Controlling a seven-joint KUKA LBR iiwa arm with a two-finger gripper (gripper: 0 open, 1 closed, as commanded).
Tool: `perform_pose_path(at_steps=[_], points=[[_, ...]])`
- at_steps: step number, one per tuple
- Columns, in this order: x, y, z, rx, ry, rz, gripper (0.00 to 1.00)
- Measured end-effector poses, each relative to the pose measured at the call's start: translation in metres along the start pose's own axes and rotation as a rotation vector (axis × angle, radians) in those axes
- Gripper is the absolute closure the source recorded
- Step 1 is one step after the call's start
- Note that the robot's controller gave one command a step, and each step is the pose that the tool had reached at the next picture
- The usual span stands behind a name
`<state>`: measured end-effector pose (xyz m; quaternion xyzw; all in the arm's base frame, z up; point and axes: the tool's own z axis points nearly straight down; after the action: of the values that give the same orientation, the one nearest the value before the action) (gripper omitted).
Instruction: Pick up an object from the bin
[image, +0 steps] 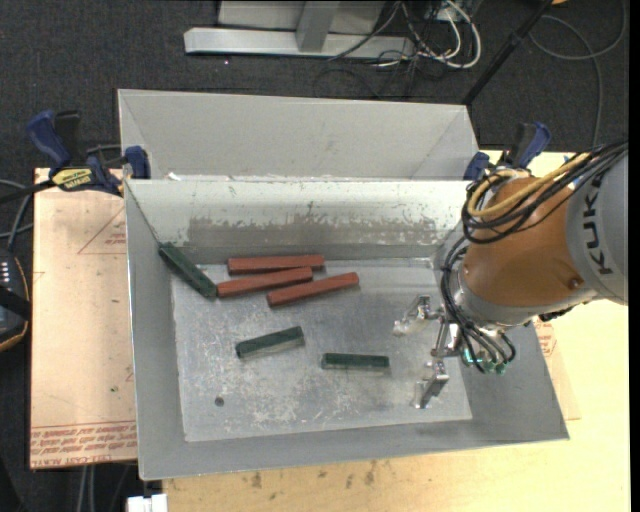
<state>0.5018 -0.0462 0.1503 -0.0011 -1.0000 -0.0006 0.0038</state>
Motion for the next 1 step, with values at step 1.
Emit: perform_pose_path(at_steps=[1], points=[[-0.0019, 0.0001, -0.0036, 0.001, -0.007, -0.002, 0.0]])
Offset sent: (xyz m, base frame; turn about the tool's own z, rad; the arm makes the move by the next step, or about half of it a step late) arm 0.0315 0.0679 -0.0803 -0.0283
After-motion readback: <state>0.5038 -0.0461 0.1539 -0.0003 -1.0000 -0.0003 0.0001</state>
